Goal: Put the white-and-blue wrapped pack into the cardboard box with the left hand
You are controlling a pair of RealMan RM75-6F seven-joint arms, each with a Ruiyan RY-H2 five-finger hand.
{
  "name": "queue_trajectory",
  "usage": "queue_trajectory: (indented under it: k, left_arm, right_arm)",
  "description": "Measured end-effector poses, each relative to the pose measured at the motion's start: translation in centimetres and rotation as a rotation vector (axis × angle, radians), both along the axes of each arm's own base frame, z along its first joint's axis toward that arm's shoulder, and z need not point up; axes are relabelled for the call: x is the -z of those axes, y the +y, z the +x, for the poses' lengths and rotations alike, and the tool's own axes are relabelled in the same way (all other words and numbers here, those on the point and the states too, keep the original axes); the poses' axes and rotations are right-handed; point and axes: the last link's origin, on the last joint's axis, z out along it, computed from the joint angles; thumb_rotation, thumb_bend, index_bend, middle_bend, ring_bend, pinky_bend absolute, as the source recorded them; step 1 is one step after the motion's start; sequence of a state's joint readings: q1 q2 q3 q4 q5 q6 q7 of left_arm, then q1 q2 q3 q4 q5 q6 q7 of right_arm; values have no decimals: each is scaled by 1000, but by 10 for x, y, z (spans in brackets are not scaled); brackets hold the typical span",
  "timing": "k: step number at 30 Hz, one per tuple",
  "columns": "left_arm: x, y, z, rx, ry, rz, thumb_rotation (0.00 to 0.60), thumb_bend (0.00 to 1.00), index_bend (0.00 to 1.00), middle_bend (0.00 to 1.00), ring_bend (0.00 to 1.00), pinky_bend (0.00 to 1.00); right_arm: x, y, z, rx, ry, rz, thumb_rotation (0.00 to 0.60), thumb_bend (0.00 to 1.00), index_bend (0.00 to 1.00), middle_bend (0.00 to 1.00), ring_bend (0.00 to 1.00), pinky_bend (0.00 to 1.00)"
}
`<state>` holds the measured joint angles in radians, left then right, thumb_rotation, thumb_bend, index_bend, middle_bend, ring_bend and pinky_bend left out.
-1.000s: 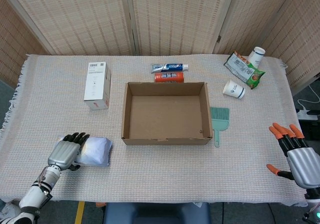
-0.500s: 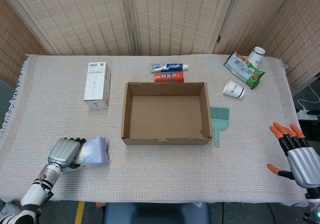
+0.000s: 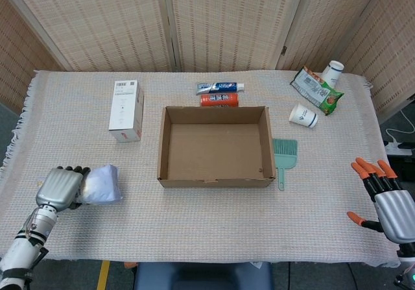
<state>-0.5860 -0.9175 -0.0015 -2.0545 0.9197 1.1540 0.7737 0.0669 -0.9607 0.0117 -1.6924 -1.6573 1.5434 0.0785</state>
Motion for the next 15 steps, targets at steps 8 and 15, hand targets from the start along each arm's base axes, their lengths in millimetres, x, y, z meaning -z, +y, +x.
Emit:
queue_trajectory:
  k: [8, 15]
  left_arm:
    - [-37, 9, 29, 78, 106, 121, 600, 295, 572, 668, 627, 685]
    - [-34, 24, 77, 230, -16, 162, 600, 287, 573, 666, 628, 688]
  right_arm:
    - [-1, 2, 1, -5, 0, -6, 600, 0, 52, 30, 0, 0]
    - [-1, 1, 1, -3, 0, -5, 600, 0, 52, 30, 0, 0]
